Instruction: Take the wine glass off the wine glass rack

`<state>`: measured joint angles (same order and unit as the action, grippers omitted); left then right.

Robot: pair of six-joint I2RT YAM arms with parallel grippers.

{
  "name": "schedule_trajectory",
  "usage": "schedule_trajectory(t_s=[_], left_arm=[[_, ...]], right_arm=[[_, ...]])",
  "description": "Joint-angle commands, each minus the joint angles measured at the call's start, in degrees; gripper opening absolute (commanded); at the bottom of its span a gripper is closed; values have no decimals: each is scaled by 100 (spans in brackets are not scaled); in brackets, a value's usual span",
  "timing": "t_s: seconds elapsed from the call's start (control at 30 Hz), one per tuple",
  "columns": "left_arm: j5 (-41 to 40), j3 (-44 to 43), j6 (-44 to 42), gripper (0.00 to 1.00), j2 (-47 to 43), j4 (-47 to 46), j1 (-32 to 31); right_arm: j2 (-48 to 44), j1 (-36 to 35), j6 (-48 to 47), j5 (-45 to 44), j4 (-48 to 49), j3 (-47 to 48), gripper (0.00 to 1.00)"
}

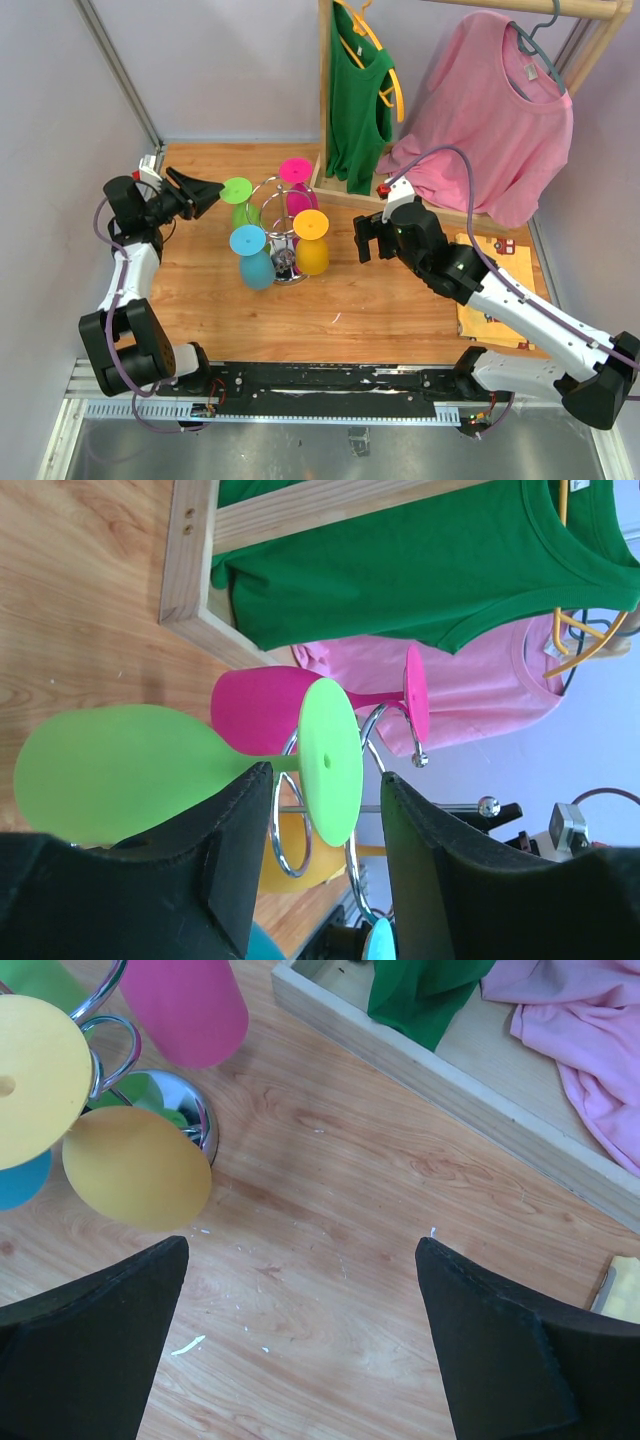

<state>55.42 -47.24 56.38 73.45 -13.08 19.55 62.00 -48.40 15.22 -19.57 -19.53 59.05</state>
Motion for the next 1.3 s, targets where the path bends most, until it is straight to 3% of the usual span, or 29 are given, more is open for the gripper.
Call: schedule_trajectory(t_s=[0.0, 0.13, 0.4, 0.6, 0.7, 0.87, 1.27], left_arm=[[169, -44, 121, 52, 101, -265, -71], [251, -5, 211, 51, 181, -352, -109], [355, 85, 319, 34, 249, -458, -109], [373, 137, 366, 33, 165, -460, -109], [392, 181, 381, 24, 120, -460, -109], [394, 265, 481, 1, 83, -445, -109], [304, 357, 1107, 0, -88, -474, -77]], right_arm=[[-121, -82, -29, -137, 94, 44, 98], [-112, -82, -35, -159, 75, 43, 98], [-106, -82, -51, -200, 73, -33, 98], [-123, -83, -65, -228, 67, -42, 98], [-137, -83, -55, -235, 71, -64, 98], [-166, -82, -42, -236, 68, -96, 98], [-190, -82, -56, -308, 25, -136, 98]])
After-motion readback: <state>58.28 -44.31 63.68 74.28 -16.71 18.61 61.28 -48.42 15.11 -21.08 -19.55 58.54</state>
